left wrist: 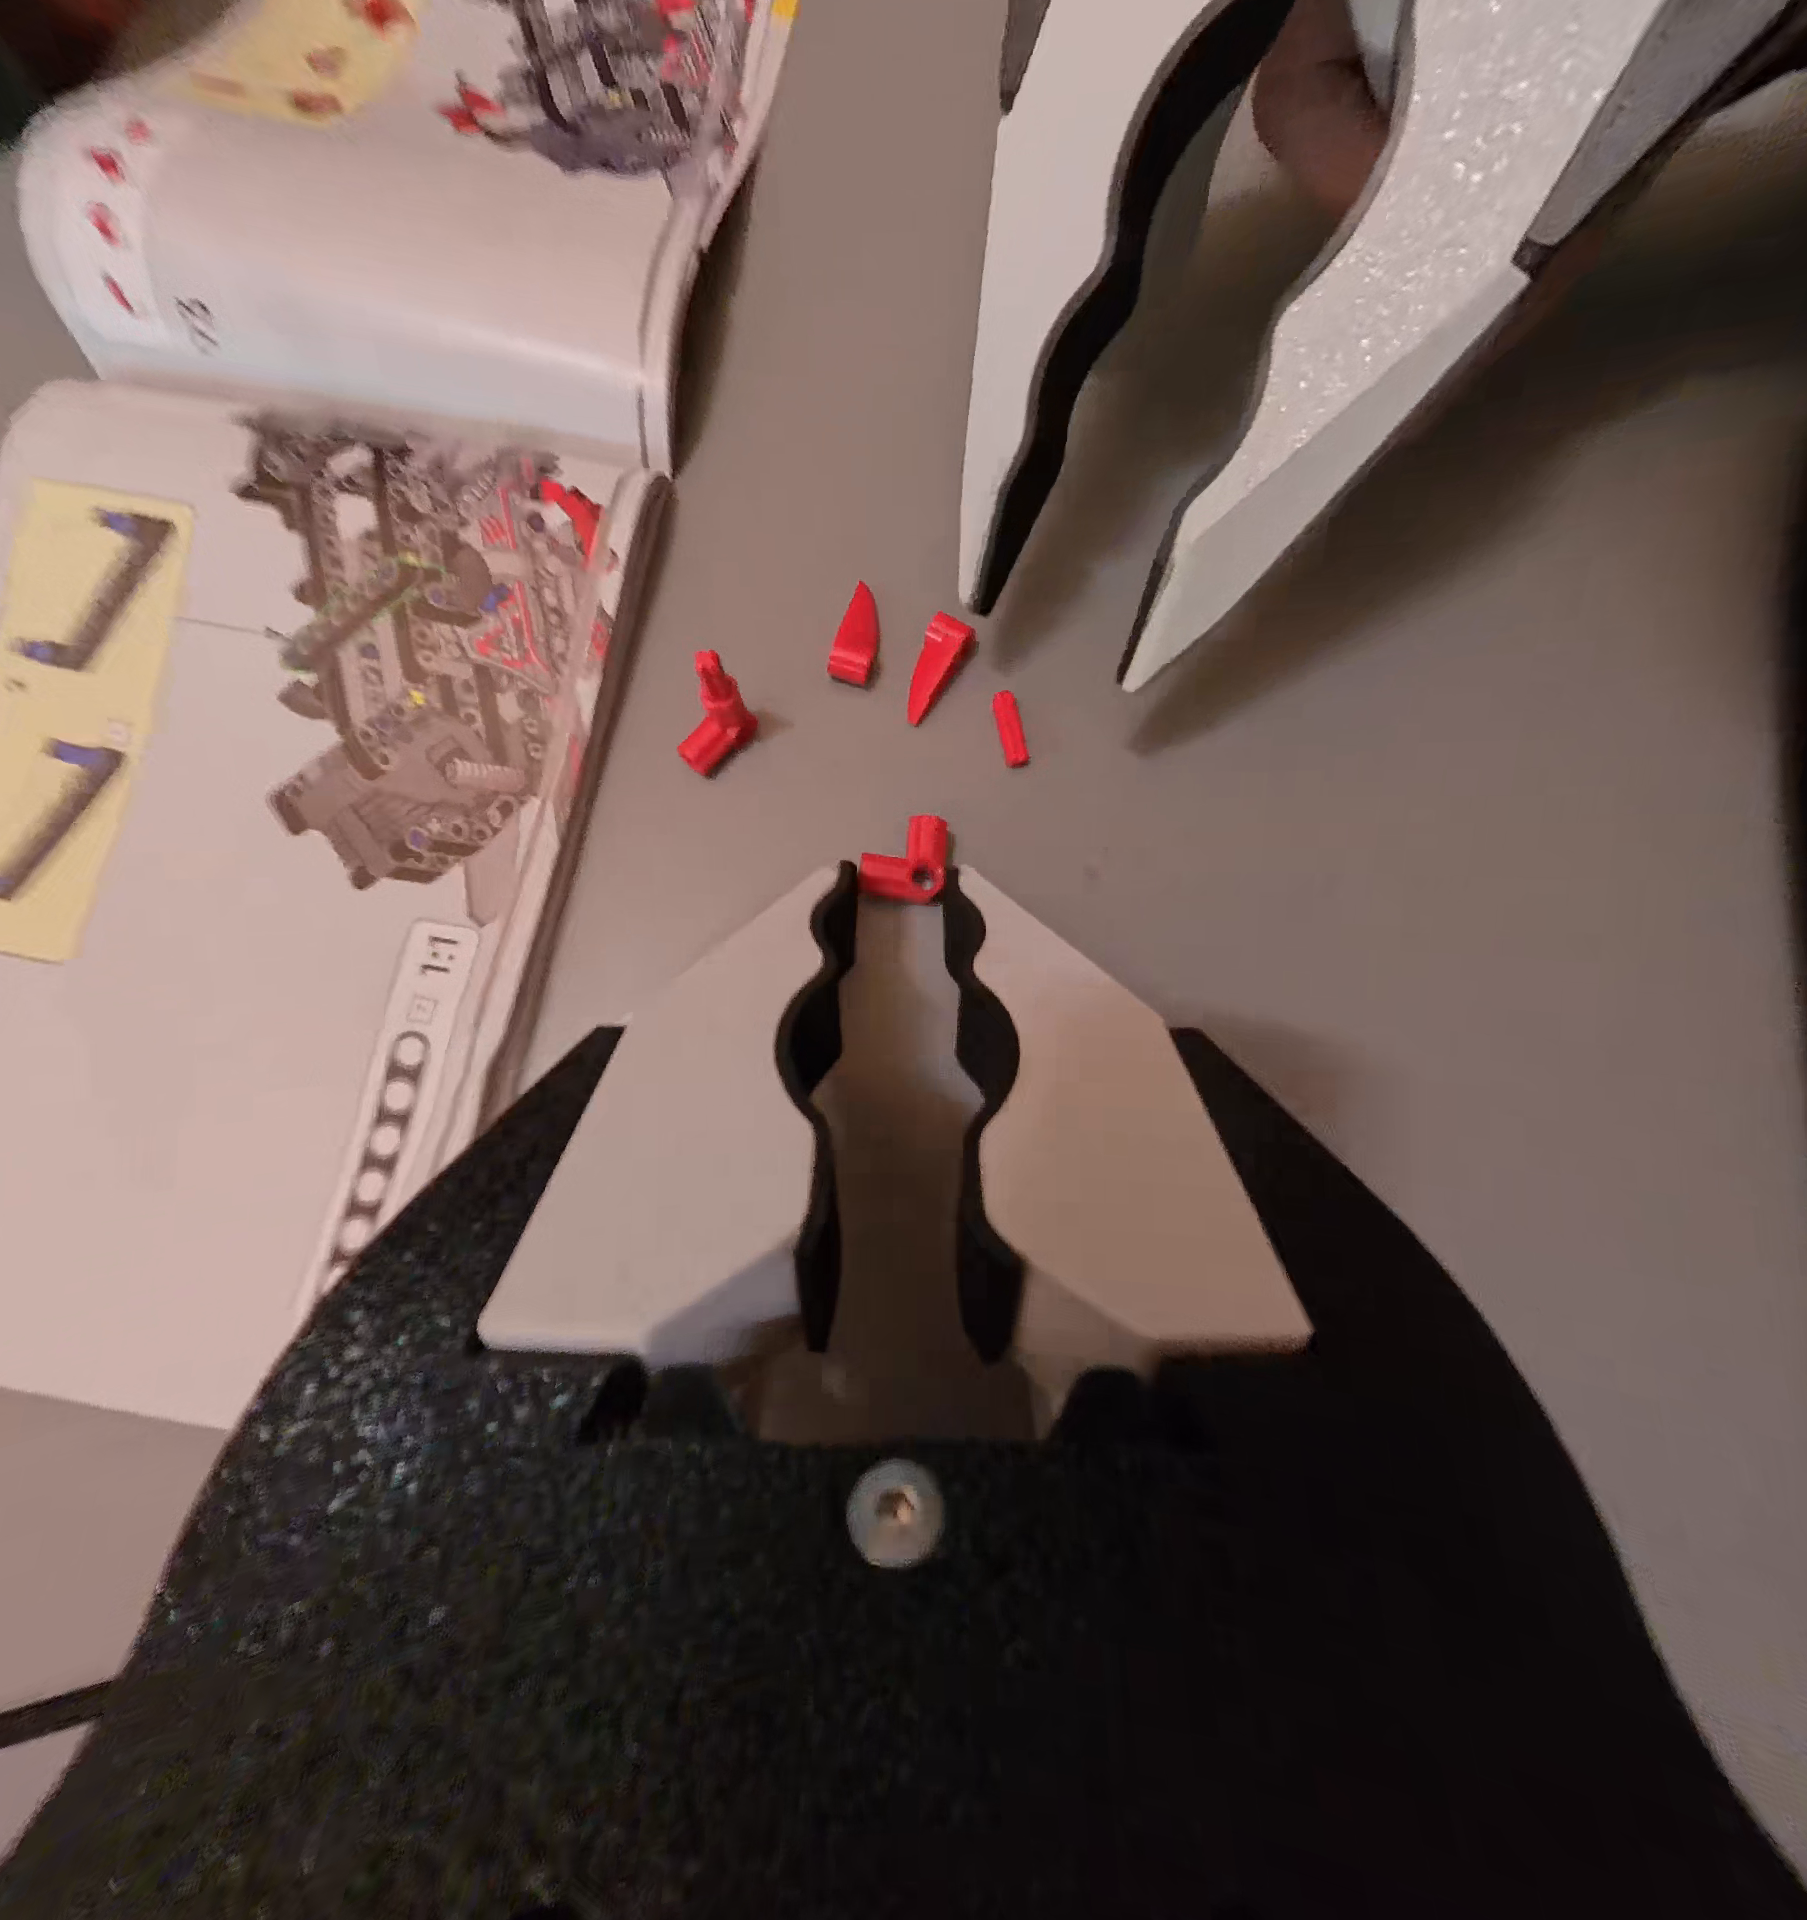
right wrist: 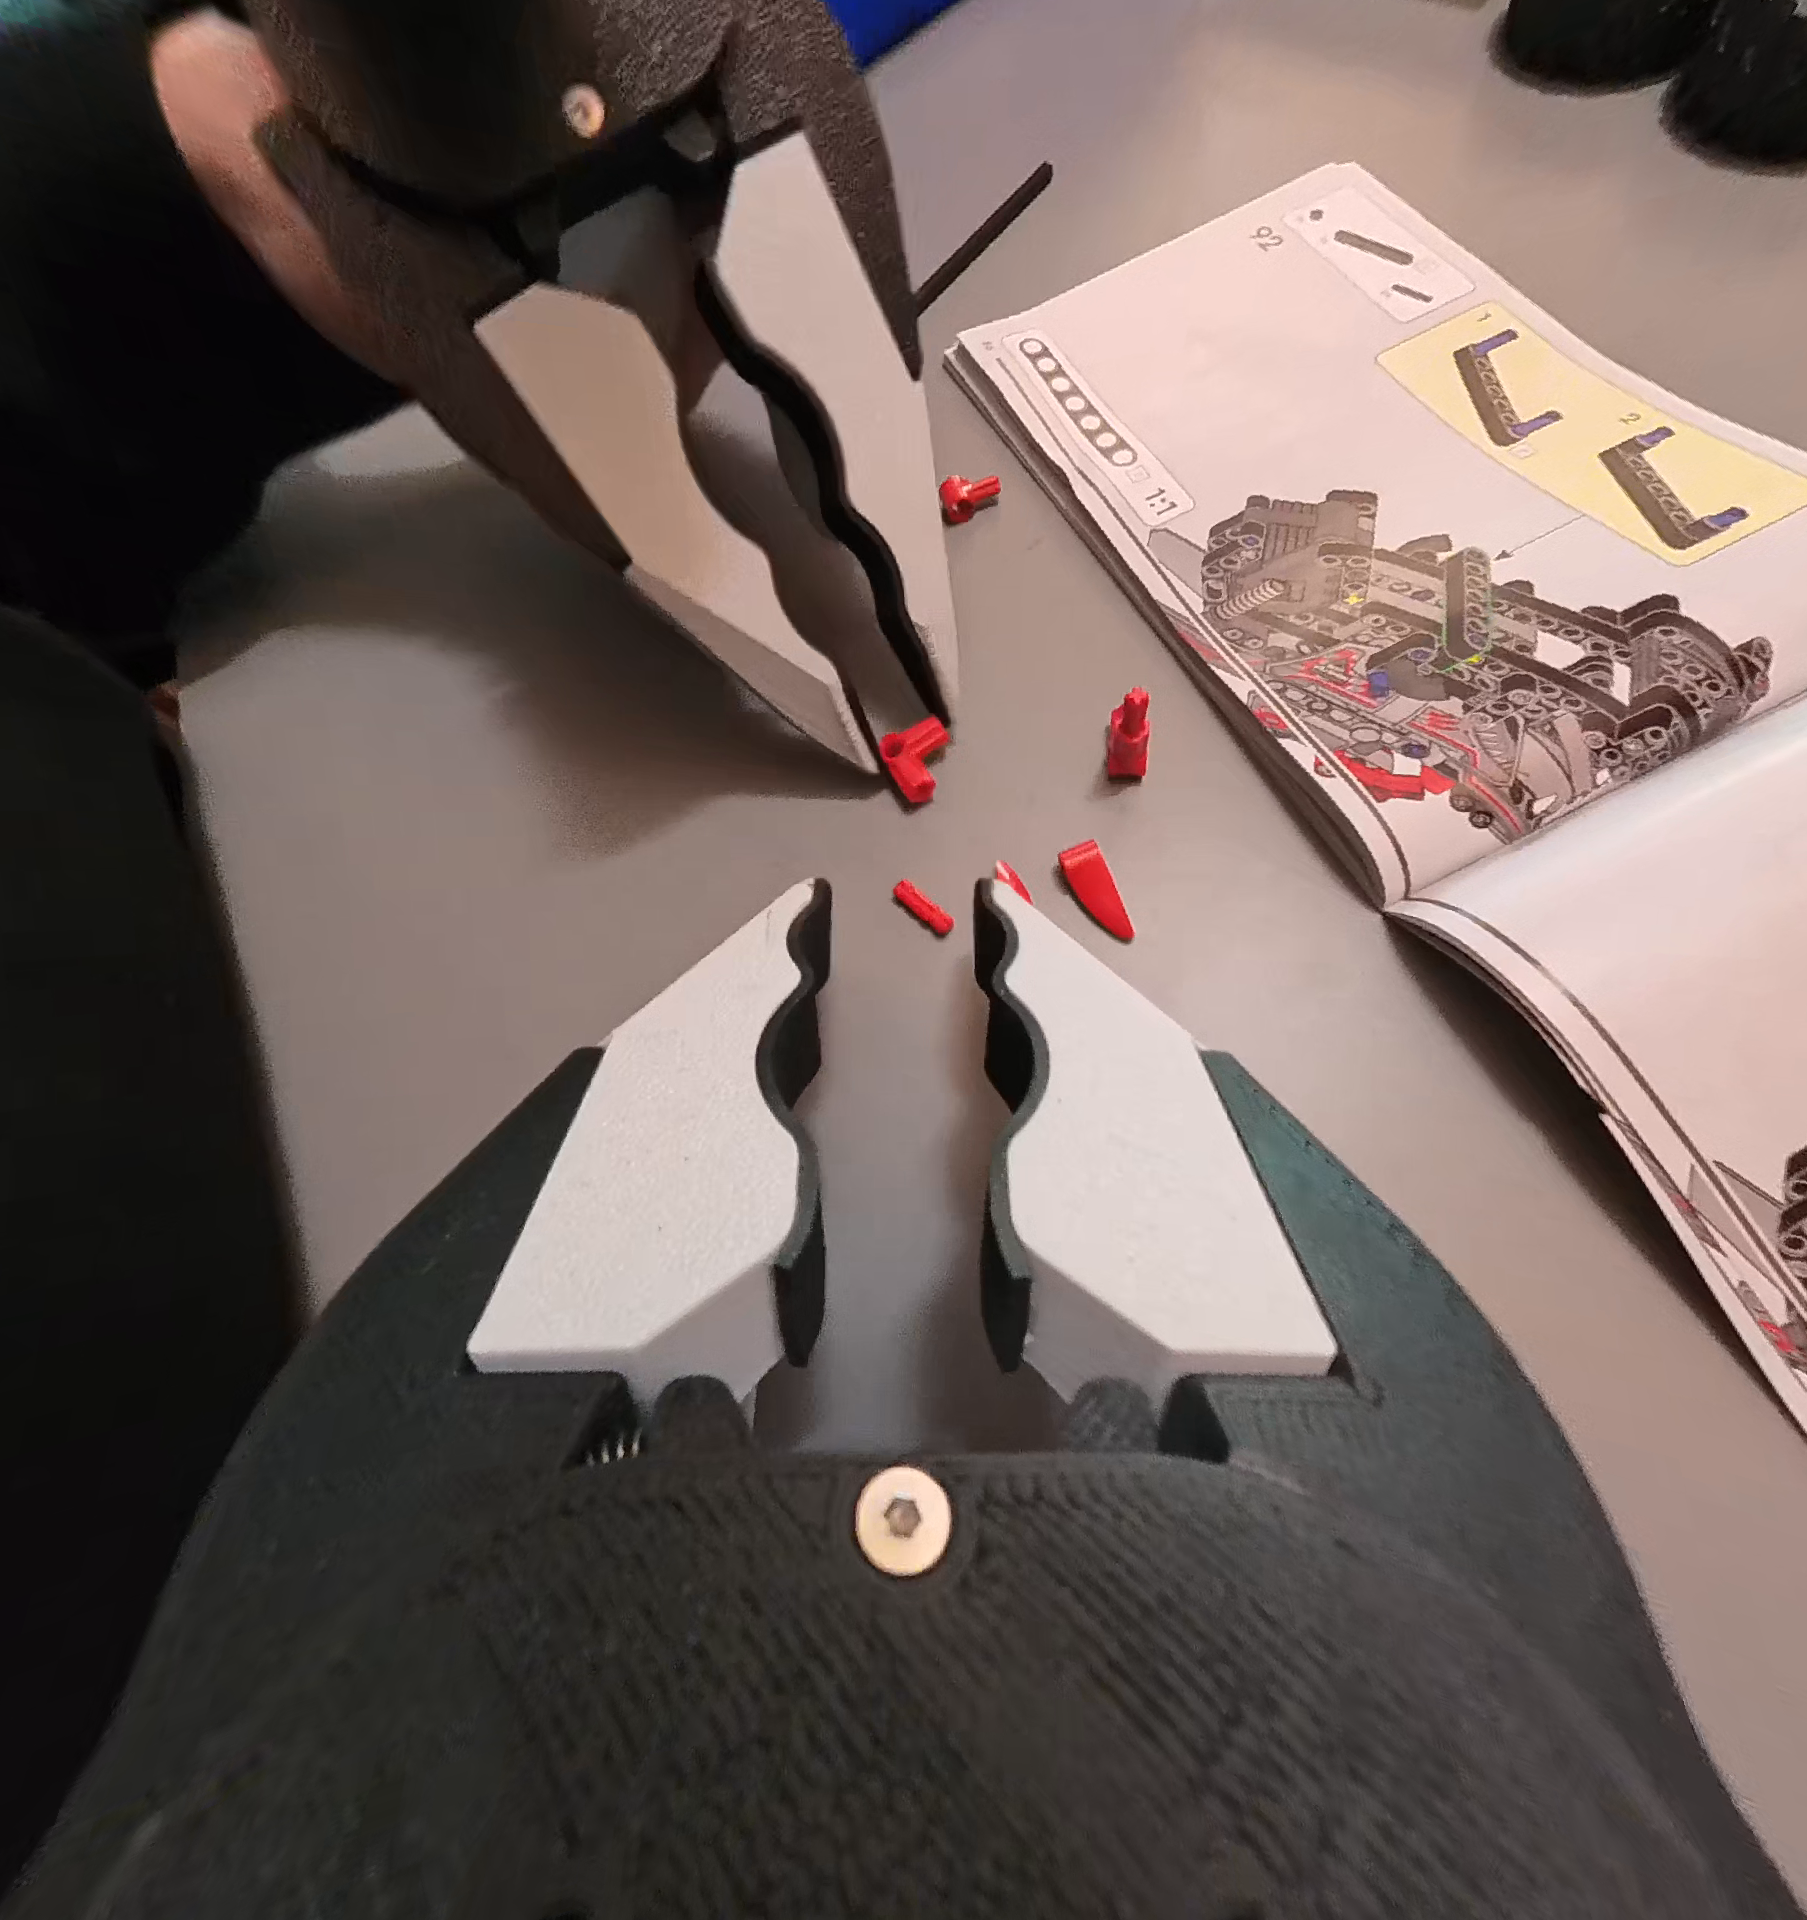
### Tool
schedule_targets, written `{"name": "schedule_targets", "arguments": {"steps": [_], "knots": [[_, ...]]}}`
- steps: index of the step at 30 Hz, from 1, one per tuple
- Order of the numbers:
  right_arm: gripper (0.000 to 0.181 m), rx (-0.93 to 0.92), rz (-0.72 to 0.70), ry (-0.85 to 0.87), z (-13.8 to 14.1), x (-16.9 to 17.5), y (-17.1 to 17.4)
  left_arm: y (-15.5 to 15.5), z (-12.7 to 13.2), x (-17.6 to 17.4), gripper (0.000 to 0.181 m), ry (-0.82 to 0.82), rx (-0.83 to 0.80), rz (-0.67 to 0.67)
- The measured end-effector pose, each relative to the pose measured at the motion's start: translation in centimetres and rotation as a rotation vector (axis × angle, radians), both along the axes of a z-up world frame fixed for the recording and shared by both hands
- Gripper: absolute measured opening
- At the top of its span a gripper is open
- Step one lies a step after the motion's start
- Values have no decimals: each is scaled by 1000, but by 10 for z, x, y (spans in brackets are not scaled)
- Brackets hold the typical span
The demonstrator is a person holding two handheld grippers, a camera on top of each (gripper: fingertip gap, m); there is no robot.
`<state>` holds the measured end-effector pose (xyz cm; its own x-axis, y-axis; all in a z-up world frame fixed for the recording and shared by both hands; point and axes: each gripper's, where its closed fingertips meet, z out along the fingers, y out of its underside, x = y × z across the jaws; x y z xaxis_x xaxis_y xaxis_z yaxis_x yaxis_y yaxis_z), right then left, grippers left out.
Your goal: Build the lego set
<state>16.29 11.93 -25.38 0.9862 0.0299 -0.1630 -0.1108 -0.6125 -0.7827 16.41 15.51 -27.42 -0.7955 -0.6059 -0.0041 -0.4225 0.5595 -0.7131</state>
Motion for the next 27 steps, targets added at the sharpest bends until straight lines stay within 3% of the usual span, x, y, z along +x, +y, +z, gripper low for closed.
{"name": "schedule_targets", "arguments": {"steps": [3, 7, 10, 13, 17, 22, 27], "knots": [[27, 41, -58, 65, 6, 3, 9, -3, 22, 7, 13, -220, -23, 8], [32, 158, -86, 292, 23, 3, 20, -10, 53, 6, 13, -518, 12, -44], [30, 239, -62, 442, 37, -1, 23, -14, 59, 3, 14, -599, 53, -74], [16, 277, -13, 473, 44, -9, 25, -17, 64, 3, 14, -639, 38, -76], [6, 265, -43, 307, 39, 1, 22, -16, 59, 0, 16, -566, -8, -98], [6, 197, 30, -66, 23, 3, 15, -17, 63, -2, 14, -361, -247, -51], [6, 317, 88, -116, 41, -8, 18, -21, 52, -7, 7, -243, -274, -79]]}}
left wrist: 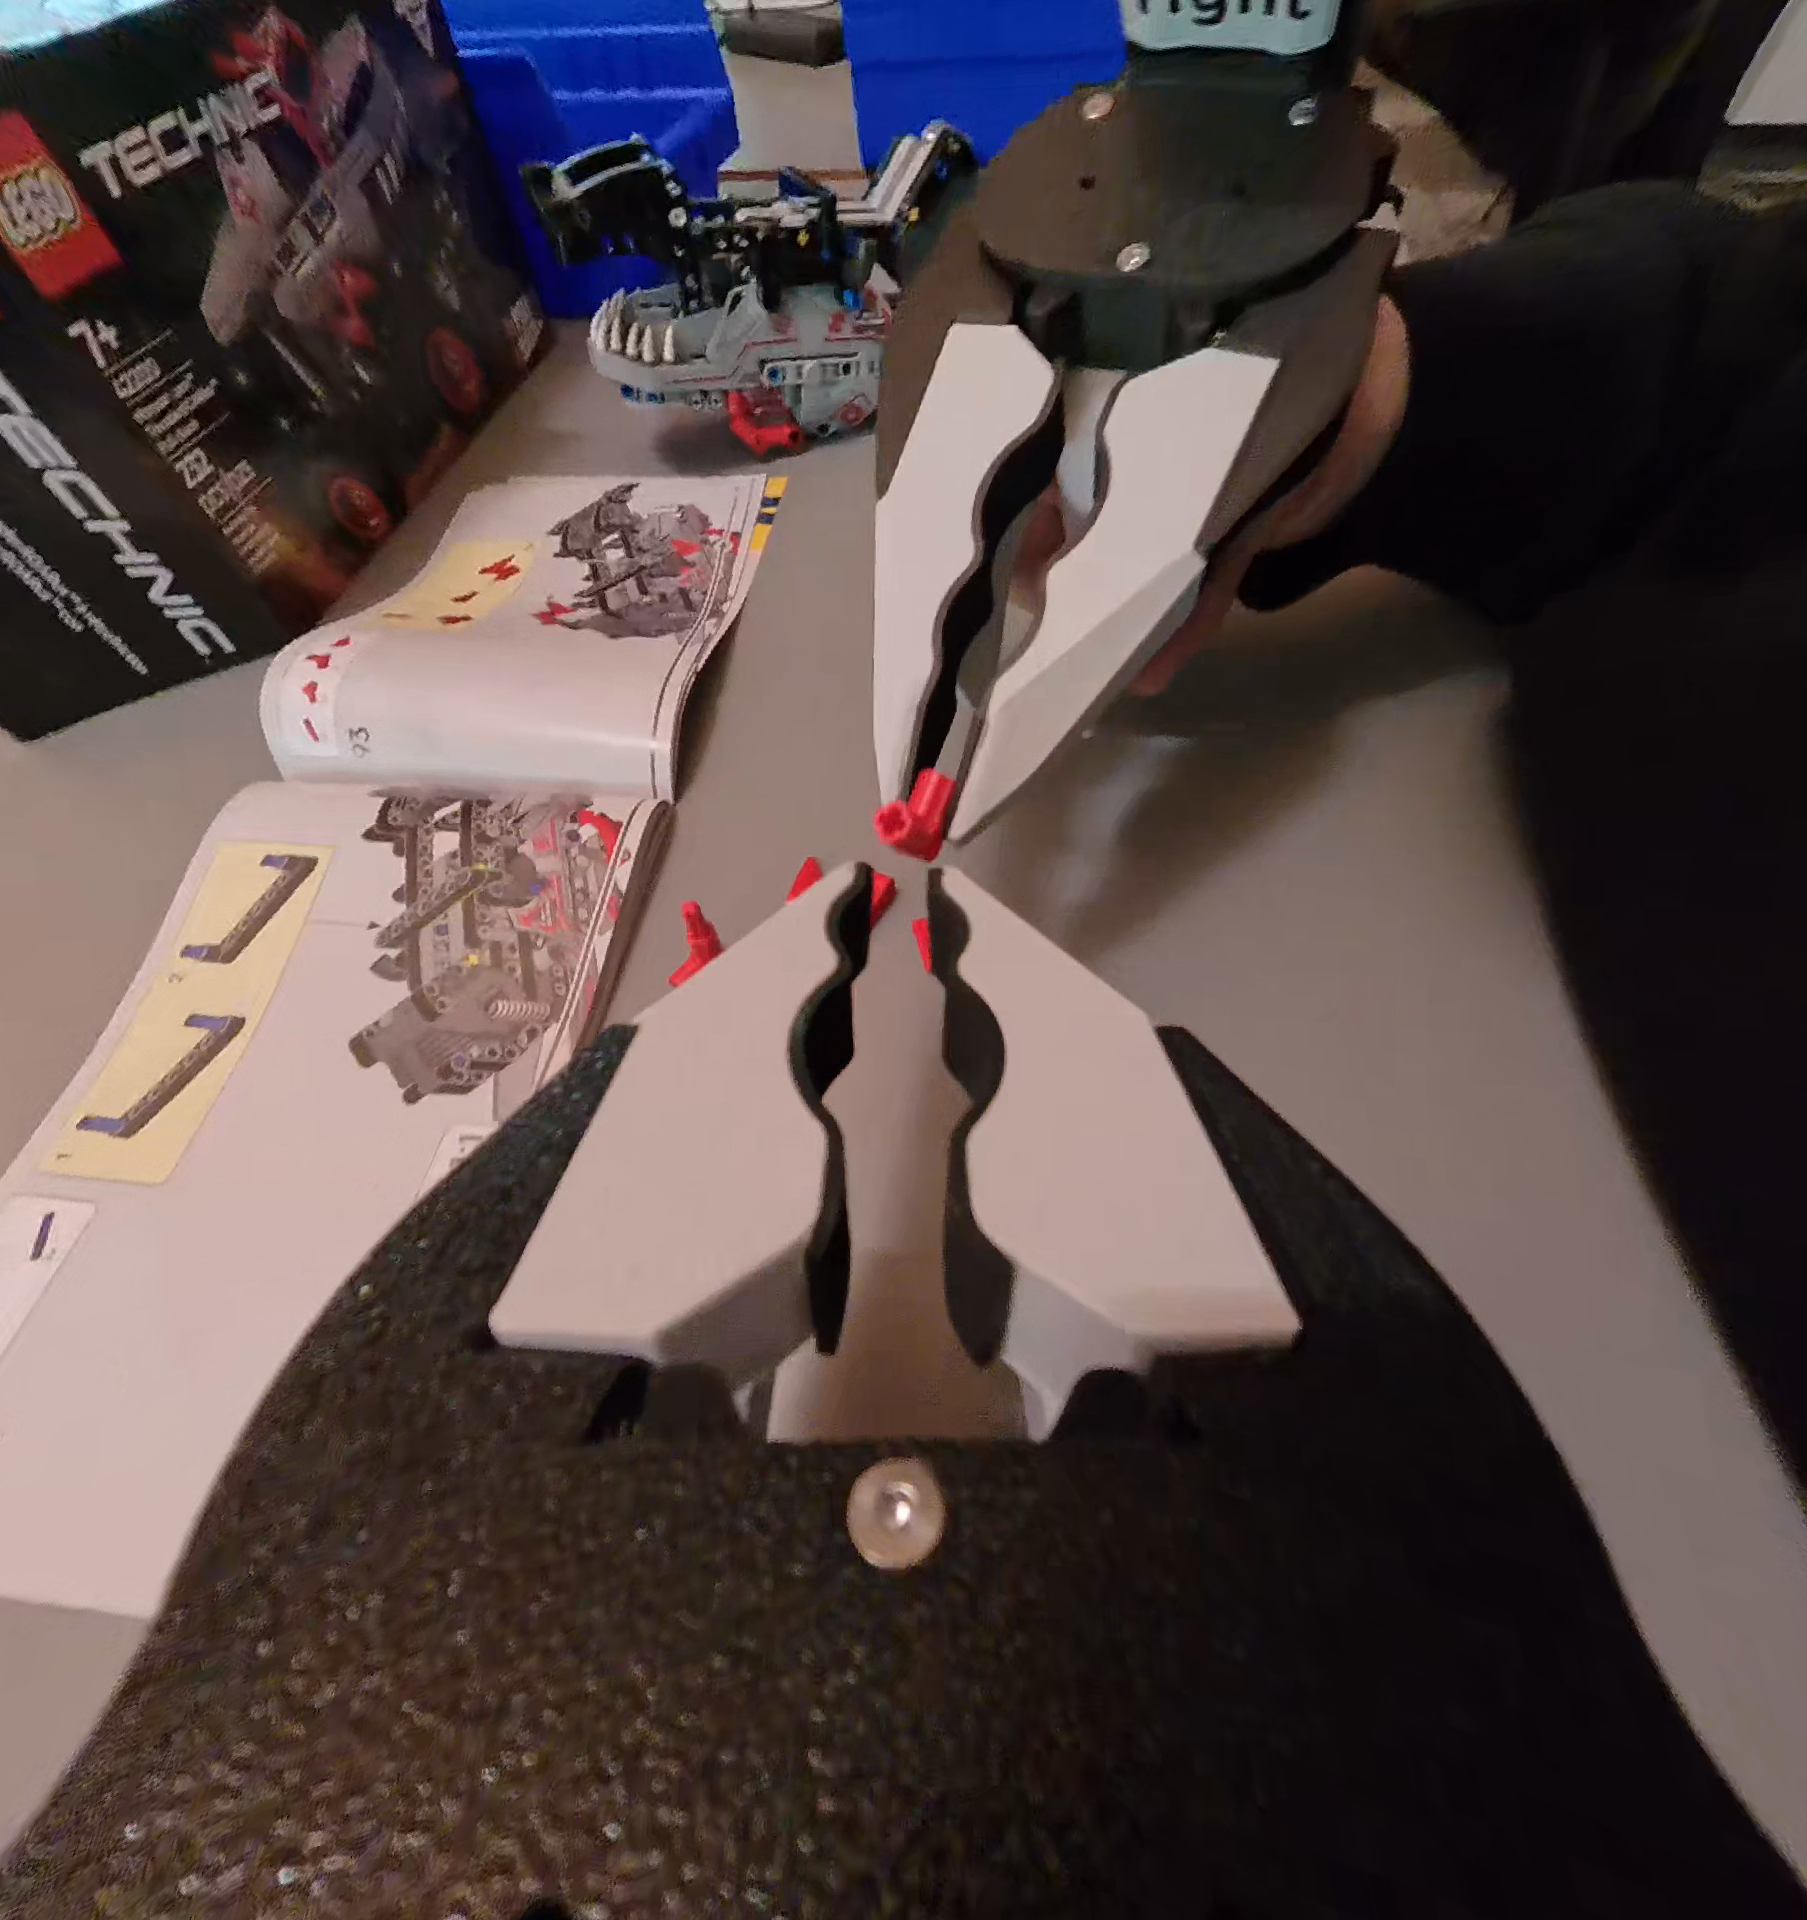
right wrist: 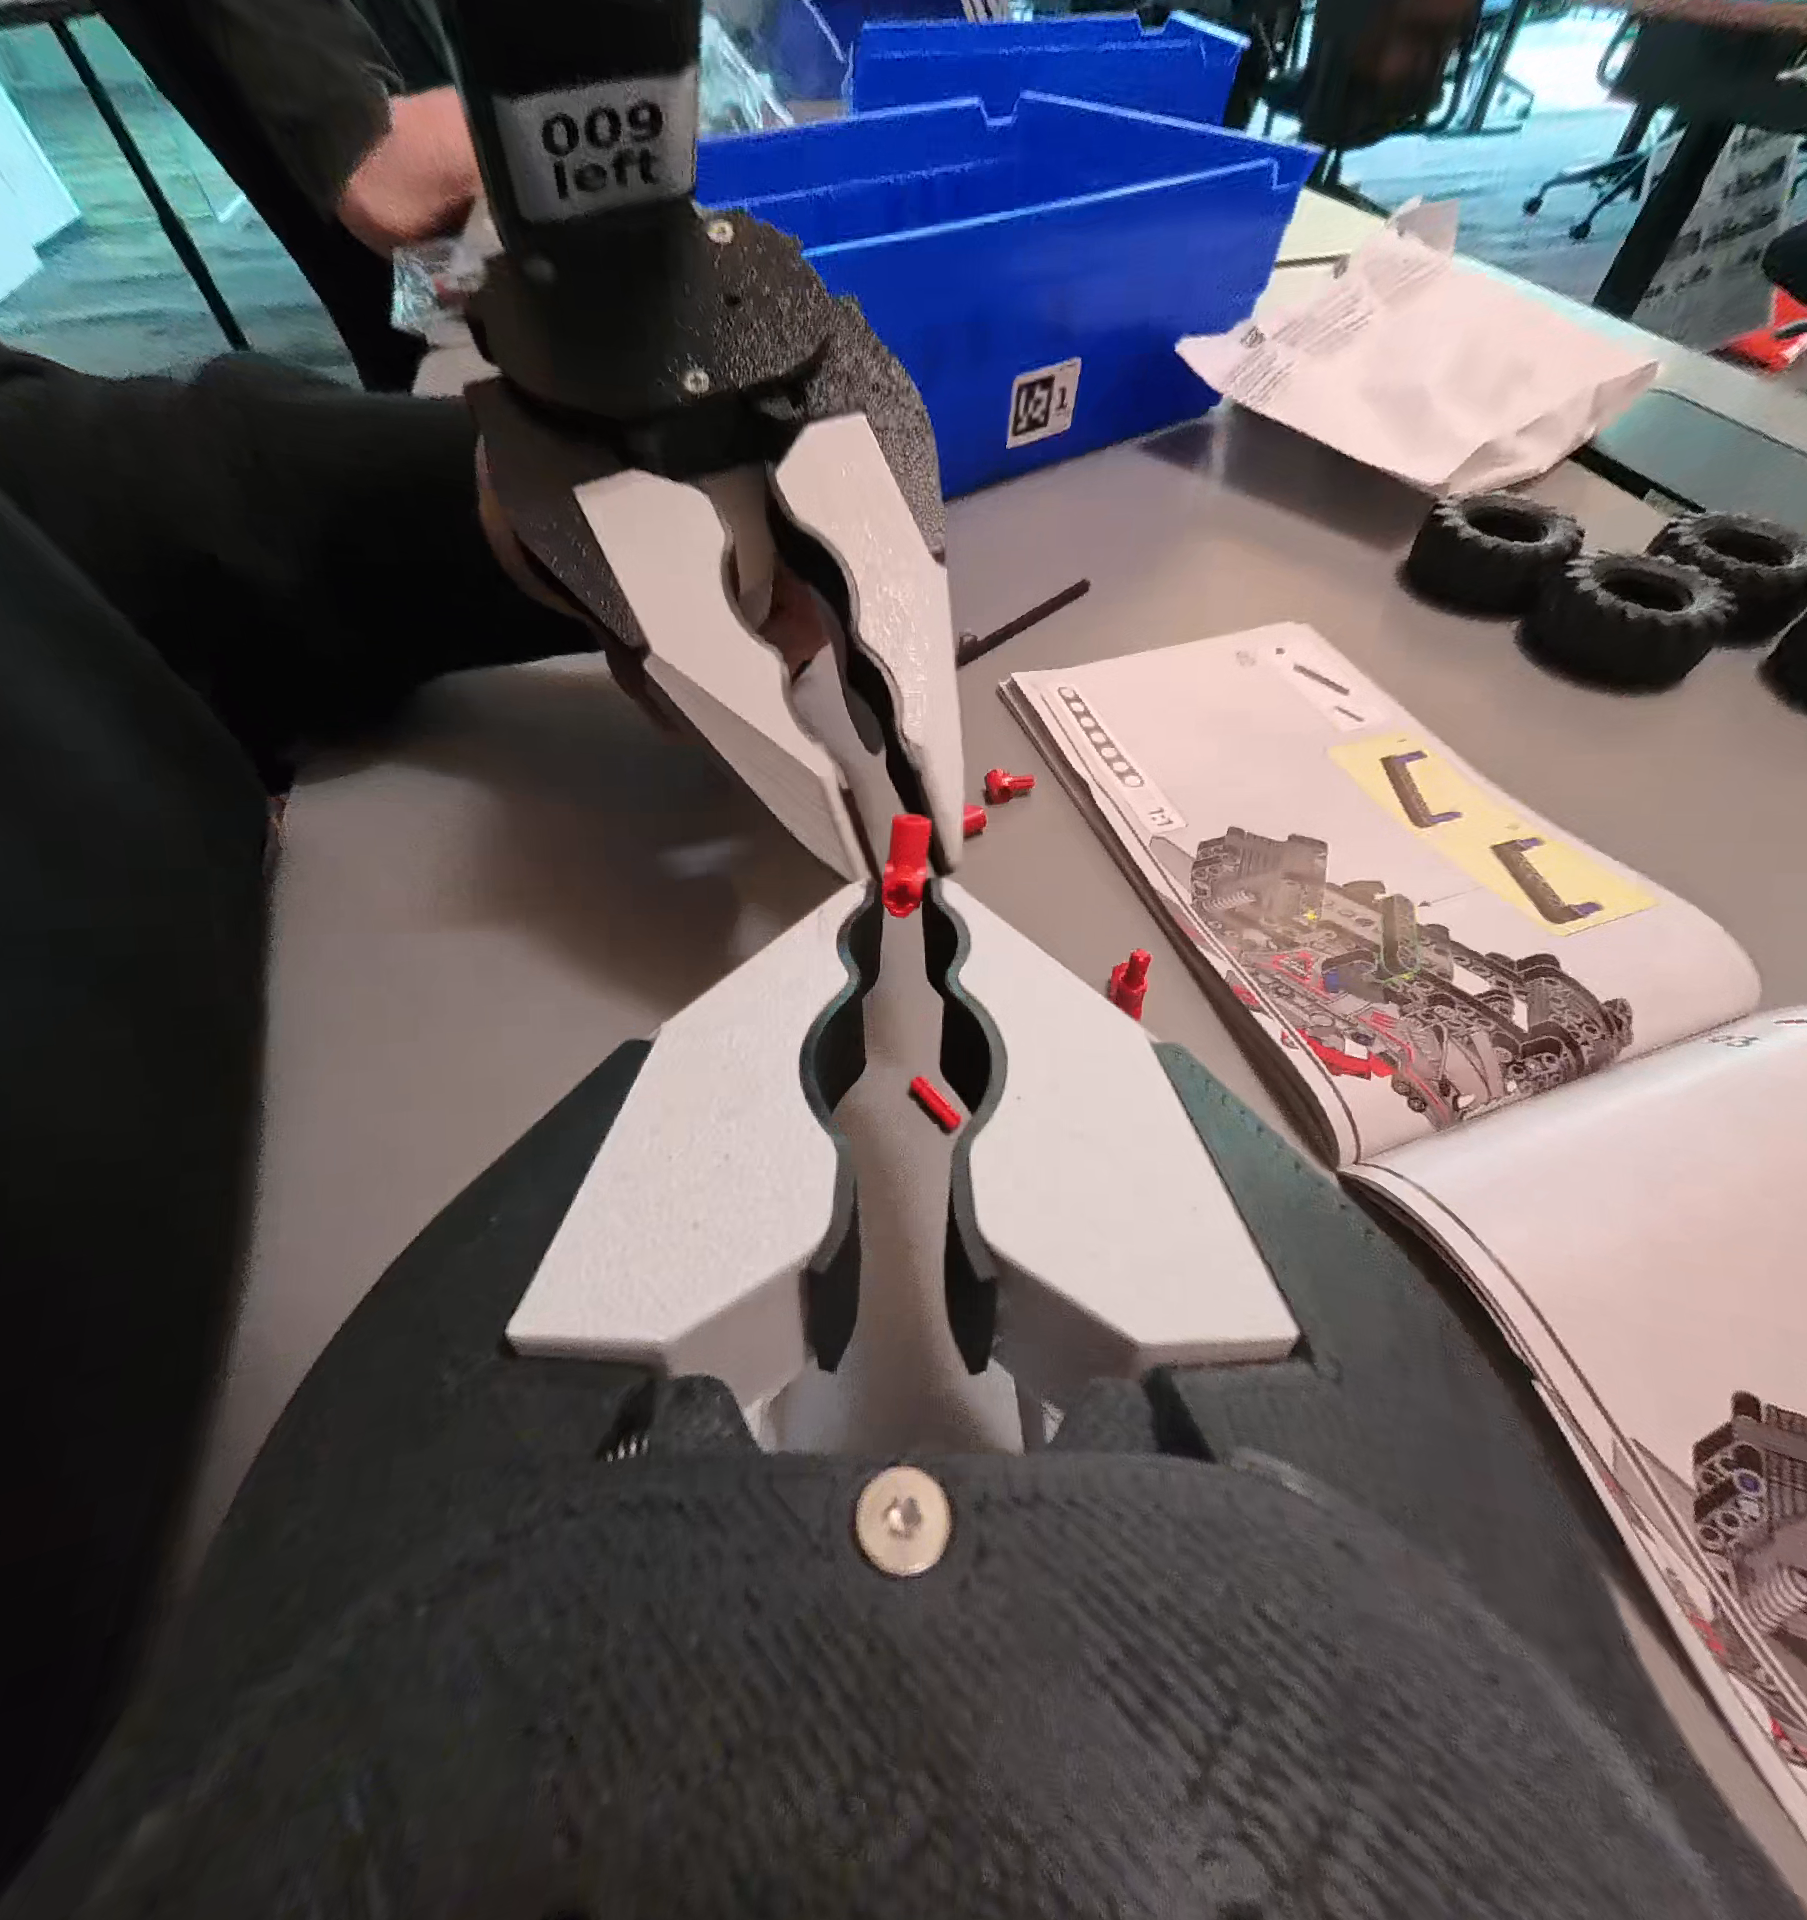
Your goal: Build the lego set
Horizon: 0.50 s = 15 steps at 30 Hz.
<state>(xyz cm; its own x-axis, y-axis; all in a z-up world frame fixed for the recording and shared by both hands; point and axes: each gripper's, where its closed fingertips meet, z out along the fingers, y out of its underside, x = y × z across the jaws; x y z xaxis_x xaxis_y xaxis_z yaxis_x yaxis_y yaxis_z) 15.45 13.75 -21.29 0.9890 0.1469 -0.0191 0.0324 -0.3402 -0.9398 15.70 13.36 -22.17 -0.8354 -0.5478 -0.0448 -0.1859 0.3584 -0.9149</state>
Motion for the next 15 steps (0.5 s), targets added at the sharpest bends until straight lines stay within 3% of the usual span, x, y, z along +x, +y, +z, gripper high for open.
{"name": "schedule_targets", "arguments": {"steps": [6, 9, 11, 15], "knots": [[6, -28, 14, -11, -6, 0, -2, -5, 2, -8, 0, -39, 1, -43], [6, -25, 26, -25, -7, -1, -2, -8, 10, -12, 8, -3, -79, -66], [6, -22, 38, -30, -6, -2, -2, -5, 8, -10, 0, -8, -52, -54], [6, -24, 52, -37, -7, -1, -3, -5, 6, -12, 8, 5, -32, -72]]}}
